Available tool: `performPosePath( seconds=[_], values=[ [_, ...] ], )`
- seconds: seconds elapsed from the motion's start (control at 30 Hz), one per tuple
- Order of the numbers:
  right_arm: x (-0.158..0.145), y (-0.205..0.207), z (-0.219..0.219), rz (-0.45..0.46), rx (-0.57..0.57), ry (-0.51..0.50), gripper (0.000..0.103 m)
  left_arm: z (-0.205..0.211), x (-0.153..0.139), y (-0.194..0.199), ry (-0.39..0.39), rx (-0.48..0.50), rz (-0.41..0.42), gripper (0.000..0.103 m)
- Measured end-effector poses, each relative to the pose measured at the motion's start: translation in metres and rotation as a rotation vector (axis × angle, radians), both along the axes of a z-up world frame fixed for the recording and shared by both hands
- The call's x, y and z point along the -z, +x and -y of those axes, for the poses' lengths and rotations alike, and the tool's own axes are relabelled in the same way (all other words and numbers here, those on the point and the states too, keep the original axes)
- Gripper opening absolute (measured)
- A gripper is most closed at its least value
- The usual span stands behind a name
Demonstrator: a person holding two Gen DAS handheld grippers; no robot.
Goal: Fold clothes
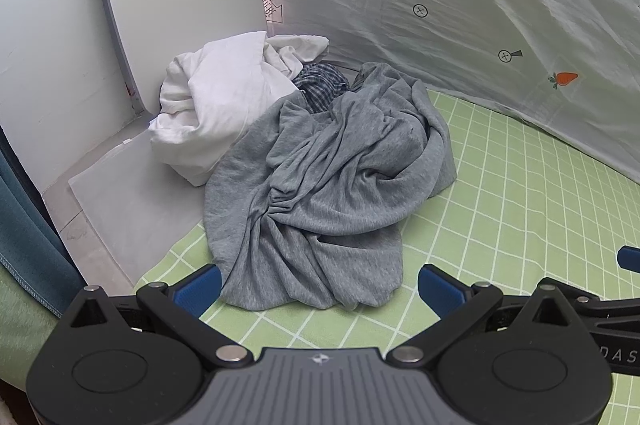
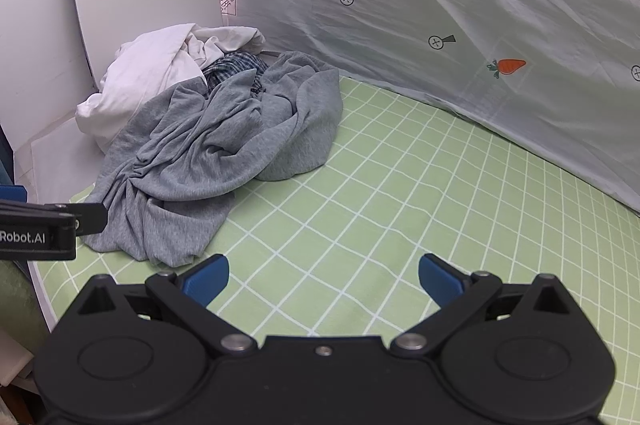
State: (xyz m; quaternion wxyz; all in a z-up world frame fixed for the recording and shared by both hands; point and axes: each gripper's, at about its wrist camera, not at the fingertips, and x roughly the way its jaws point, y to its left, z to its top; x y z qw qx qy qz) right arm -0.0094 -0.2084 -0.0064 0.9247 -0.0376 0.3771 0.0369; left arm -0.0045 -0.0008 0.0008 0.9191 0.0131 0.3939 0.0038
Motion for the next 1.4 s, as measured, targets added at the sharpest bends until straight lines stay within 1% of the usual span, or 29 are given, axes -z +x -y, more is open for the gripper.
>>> performPosePath(
  seconds=[0.63,0.87,1.03,1.17,1.3,1.37,1.4],
  values=[
    [0.004,0.004,0.000,-0.012,0.012,-0.002,0.102,-0.002,0.004,0.008,0.001,0.013,-0.017,0.103],
    [0.012,0.019,-0.002,-0.034,0.017,-0.014,0.102,-0.009,0.014,0.025,0.000,0.001,-0.049,0.103],
    [0.019,0.045,-0.003,-0.051,0.038,-0.027,0.102,-0.018,0.026,0.051,0.007,-0.027,-0.090,0.103],
    [0.028,0.081,-0.004,-0.070,0.032,-0.034,0.102,-0.033,0.045,0.079,-0.007,-0.054,-0.147,0.103],
    [0.037,0.123,-0.008,-0.090,0.018,-0.026,0.095,-0.047,0.064,0.105,-0.027,-0.082,-0.197,0.103],
    [0.040,0.147,-0.013,-0.092,0.002,0.007,0.094,-0.053,0.072,0.116,-0.037,-0.095,-0.212,0.102],
    [0.041,0.158,-0.017,-0.093,-0.011,0.029,0.091,-0.055,0.075,0.122,-0.042,-0.102,-0.217,0.101]
  ],
)
